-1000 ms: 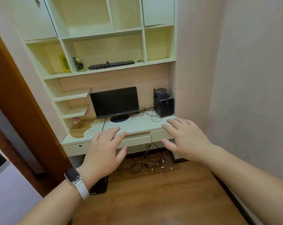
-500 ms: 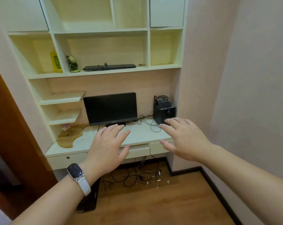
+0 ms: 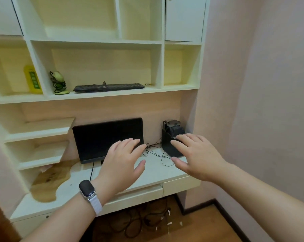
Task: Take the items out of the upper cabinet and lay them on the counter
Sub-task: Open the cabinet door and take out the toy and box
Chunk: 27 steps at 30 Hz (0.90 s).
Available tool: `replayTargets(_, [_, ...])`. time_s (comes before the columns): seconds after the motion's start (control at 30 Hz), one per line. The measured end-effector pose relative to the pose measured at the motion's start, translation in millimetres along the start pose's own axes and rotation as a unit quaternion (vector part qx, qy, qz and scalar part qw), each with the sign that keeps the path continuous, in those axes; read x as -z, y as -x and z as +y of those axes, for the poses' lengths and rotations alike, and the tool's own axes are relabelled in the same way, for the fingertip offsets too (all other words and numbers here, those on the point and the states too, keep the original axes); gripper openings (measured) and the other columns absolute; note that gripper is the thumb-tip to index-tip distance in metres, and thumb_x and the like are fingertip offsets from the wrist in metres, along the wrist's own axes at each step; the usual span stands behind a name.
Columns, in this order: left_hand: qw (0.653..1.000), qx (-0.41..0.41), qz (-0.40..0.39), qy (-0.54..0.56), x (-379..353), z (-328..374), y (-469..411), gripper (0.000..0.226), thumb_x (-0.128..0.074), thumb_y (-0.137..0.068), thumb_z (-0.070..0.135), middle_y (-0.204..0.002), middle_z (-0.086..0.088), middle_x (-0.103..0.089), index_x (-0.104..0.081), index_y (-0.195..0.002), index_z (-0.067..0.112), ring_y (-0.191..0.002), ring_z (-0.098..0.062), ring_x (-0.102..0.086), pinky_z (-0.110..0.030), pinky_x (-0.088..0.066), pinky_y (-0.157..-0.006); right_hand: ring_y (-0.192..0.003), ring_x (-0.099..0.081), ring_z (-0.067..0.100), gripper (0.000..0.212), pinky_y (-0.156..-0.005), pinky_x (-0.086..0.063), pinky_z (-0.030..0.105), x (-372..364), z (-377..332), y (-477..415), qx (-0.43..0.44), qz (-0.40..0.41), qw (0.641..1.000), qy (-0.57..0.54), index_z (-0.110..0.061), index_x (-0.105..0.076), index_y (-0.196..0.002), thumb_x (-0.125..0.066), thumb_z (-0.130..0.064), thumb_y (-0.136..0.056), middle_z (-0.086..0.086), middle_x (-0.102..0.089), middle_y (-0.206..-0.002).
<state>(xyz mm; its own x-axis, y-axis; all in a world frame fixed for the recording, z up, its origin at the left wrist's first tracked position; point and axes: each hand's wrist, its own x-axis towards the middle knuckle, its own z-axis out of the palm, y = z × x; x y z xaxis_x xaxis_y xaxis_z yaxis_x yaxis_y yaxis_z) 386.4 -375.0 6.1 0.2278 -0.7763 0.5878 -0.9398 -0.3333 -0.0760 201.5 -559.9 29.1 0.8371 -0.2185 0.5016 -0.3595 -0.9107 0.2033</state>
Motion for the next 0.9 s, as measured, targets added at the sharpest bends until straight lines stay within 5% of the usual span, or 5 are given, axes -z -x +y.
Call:
replayTargets(0.33, [1.0, 0.02, 0.019, -0.001, -59, -24, -88, 0.047, -0.049, -0.088, 0.043, -0.131, -0.002, -0.061, -0.061, -0.128, 0.022, -0.125, -0.024, -0.053, -0.045, -0.039, -0.105, -0.112, -0.058, 0.028, 0.055, -0.092, -0.049, 0.041, -75, 65, -72, -0.003, 0.031, 0.999, -0.03, -0.017, -0.063, -0.122, -0.045, -0.053, -0.086, 0.004, -0.064, -0.119])
replayTargets(0.9, [0.994, 0.065, 0.056, -0.073, -130, -5, -315, 0.049, -0.05, -0.089, 0.043, -0.136, -0.003, -0.056, -0.057, -0.132, 0.021, -0.127, -0.023, -0.049, -0.044, -0.035, -0.105, -0.118, -0.055, 0.03, 0.058, -0.096, -0.045, 0.043, -134, 280, -231, 0.062, 0.068, 0.995, -0.034, -0.017, -0.06, -0.127, -0.038, -0.054, -0.088, 0.009, -0.062, -0.128])
